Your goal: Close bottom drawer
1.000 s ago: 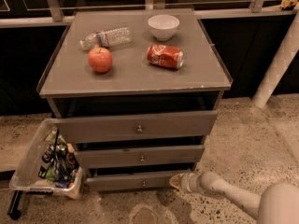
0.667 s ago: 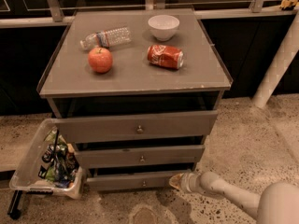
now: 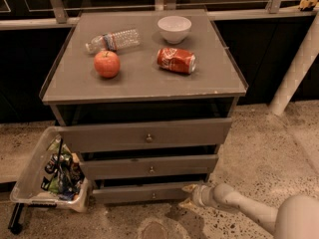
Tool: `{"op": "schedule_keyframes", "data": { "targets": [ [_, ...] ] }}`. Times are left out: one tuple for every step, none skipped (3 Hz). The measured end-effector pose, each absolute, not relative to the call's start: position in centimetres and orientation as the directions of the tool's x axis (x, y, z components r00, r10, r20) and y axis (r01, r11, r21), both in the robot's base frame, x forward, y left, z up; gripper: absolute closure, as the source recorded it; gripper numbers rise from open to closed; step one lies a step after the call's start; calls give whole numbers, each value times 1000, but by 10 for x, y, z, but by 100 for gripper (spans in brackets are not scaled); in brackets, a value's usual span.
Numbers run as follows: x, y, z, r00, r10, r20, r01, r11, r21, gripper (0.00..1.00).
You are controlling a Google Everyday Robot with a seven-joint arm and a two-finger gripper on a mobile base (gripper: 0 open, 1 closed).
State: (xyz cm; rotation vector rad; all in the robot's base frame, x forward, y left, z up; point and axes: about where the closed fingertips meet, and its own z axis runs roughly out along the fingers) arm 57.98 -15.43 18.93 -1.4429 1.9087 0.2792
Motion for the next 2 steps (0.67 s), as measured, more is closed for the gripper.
{"op": "schedule_keyframes", "data": {
  "targets": [
    [580, -154, 189, -118, -750, -651, -905, 351, -240, 0],
    [580, -154, 189, -118, -750, -651, -905, 351, -240, 0]
  ]
}}
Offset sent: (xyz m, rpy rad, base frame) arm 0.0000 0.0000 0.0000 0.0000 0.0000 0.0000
